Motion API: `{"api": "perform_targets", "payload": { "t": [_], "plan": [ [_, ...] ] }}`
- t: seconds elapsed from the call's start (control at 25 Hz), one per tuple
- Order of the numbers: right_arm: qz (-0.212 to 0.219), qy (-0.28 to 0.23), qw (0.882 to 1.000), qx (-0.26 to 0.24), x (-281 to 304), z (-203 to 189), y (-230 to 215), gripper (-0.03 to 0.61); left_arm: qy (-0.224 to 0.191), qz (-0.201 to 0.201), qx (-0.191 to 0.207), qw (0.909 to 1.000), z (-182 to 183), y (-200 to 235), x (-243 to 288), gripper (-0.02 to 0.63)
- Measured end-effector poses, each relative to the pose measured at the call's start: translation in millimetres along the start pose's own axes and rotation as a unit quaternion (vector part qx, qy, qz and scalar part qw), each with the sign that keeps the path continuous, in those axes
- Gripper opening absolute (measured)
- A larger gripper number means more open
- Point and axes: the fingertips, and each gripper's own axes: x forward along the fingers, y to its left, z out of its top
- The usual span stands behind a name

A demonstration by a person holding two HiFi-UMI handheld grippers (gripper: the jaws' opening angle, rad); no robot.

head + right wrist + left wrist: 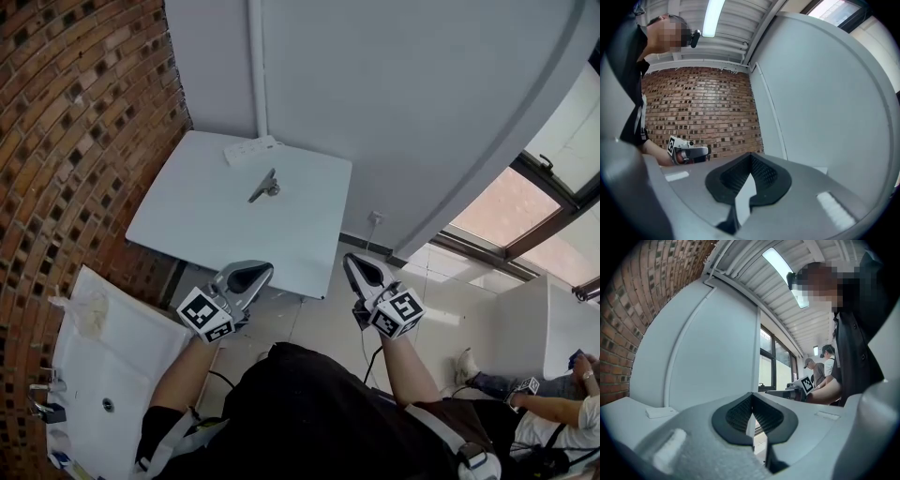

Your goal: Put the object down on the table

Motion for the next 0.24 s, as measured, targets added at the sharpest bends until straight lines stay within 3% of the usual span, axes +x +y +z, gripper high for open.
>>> {"api": "perform_targets", "payload": {
  "t": [0.24],
  "plan": [
    [0.006,-0.001,1.000,0.001,11.4,3.4,0.3,0.005,0.001,0.016,0.008,0.9998,8.8,19.7,-9.9,-0.002]
  ]
}}
